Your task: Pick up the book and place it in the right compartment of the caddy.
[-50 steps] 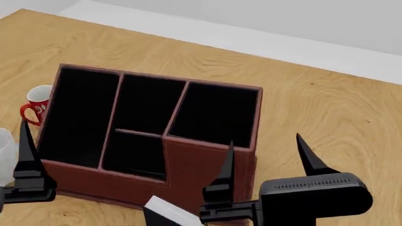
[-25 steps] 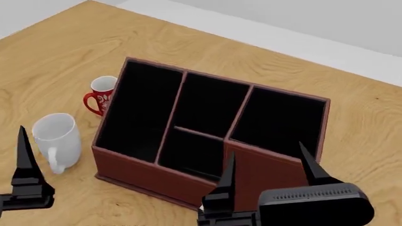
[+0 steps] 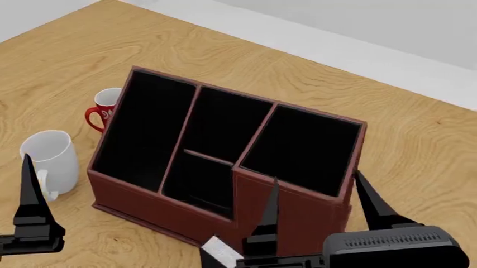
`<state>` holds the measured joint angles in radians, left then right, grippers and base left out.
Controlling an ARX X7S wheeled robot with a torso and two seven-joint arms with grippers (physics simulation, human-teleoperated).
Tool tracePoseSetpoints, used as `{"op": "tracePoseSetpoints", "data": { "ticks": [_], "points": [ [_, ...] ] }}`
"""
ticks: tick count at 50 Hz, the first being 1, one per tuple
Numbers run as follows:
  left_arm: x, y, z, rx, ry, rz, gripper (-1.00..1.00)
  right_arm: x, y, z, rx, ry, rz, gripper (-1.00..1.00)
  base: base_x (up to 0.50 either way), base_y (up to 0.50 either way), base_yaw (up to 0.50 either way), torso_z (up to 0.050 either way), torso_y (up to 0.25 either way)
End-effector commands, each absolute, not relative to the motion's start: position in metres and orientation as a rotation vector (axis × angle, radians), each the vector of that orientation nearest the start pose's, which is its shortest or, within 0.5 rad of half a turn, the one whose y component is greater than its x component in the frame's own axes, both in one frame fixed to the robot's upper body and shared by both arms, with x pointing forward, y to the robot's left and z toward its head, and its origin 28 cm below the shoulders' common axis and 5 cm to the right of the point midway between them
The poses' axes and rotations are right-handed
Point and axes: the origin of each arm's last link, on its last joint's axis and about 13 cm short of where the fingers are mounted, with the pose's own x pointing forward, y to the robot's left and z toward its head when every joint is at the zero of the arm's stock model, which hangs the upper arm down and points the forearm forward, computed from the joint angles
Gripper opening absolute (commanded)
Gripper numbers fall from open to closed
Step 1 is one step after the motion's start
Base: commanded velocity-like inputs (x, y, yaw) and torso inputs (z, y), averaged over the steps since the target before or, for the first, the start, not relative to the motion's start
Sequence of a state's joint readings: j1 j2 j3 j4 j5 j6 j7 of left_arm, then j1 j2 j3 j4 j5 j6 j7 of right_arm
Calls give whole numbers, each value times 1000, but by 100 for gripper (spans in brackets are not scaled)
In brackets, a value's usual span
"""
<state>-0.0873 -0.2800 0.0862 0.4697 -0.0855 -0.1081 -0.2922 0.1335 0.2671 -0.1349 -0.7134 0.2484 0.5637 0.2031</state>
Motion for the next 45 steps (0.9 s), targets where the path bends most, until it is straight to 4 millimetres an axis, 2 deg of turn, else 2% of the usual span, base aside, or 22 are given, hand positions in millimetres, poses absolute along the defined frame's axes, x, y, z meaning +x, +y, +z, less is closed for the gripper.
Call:
{"op": "tracePoseSetpoints", "data": {
  "ticks": [1, 7, 20, 23, 24, 25, 27, 45],
  "points": [
    [216, 234, 127, 116, -457, 135, 100, 200, -103, 144, -49, -235, 93, 100, 309, -396, 0, 0, 0],
    [212, 235, 131, 115, -473, 136, 100, 199, -102, 145, -67, -234, 92, 100, 422, -247, 0, 0, 0],
    [210, 236, 135, 101, -477, 134, 100, 199, -103, 145, -39, -243, 64, 100, 485, 113, 0, 0, 1],
    [211, 237, 135, 103, -479, 137, 100, 201, -100, 145, -39, -247, 83, 100, -18, -14, 0, 0, 4],
    [211, 237, 135, 101, -480, 137, 100, 203, -98, 144, -106, -205, 77, 100, -2, 3, 0, 0, 0],
    [211, 237, 135, 102, -481, 137, 100, 203, -97, 144, -172, -198, 40, 100, 0, 0, 410, 0, 0],
    [211, 237, 135, 103, -480, 137, 100, 203, -96, 145, -124, -214, 71, 100, 0, 0, 500, 0, 0],
    [210, 237, 135, 103, -481, 135, 100, 200, -96, 146, -103, -226, 84, 100, 0, 0, 500, 0, 0]
  ]
}}
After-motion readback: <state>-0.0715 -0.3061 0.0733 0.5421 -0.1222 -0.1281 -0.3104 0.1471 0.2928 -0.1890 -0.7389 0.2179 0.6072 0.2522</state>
